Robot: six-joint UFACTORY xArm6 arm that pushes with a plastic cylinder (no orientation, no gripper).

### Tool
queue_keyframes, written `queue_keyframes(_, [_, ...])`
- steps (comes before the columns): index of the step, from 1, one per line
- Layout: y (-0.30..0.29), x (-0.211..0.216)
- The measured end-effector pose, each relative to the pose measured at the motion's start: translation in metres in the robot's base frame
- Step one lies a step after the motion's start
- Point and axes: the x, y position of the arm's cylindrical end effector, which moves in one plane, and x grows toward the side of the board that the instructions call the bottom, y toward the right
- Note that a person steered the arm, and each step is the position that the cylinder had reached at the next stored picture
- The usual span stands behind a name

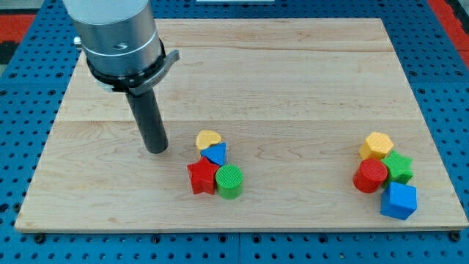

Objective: Separate the heart from the group of blocks

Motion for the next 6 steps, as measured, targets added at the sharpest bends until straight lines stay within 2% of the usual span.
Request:
queue_keyframes(4, [0.177,0.0])
queue_keyframes(5, [0.177,-0.002])
queue_keyframes(6, [0.154,-0.029])
